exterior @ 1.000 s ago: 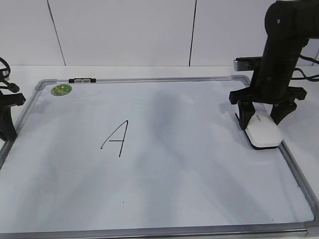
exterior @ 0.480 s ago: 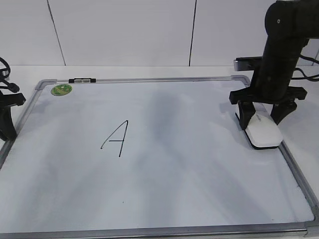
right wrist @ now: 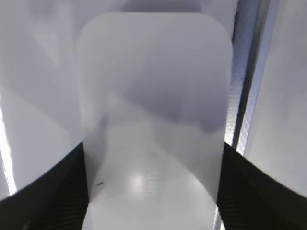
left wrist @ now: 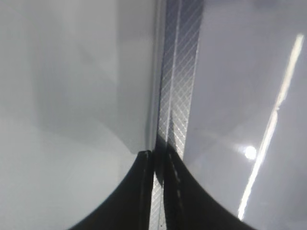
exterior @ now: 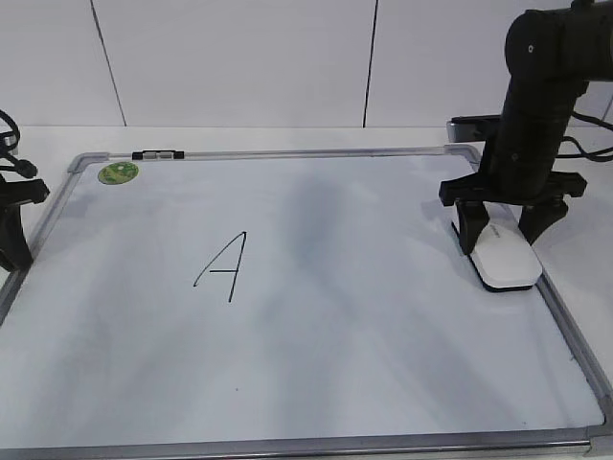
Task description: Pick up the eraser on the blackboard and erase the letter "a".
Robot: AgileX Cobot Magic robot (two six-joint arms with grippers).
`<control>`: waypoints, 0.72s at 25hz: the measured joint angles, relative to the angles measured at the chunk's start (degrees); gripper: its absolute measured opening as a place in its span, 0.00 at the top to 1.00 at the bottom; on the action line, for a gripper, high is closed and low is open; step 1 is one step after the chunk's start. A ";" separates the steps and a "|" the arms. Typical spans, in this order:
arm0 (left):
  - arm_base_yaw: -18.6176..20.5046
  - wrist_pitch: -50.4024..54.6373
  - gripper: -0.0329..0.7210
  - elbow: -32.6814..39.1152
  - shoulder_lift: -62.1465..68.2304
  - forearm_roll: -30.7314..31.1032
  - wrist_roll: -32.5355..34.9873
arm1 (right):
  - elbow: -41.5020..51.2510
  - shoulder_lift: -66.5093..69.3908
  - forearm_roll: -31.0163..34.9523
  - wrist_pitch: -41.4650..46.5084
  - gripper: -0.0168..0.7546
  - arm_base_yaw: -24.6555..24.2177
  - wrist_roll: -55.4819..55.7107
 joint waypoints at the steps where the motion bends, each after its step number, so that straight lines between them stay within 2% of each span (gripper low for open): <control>1: 0.00 0.00 0.94 0.00 0.00 0.00 0.00 | 0.00 0.00 0.00 0.00 0.26 0.00 0.00; 10: 0.00 0.00 0.94 0.00 0.00 0.00 0.00 | 0.00 0.00 -1.72 0.00 0.24 0.00 0.71; 15: 0.00 0.00 0.94 0.00 0.00 0.00 0.00 | 0.00 0.00 -2.03 0.00 0.16 0.00 0.81; 18: 0.00 0.00 0.94 0.00 0.00 0.00 0.00 | 0.00 0.00 -2.03 0.00 0.14 0.00 0.81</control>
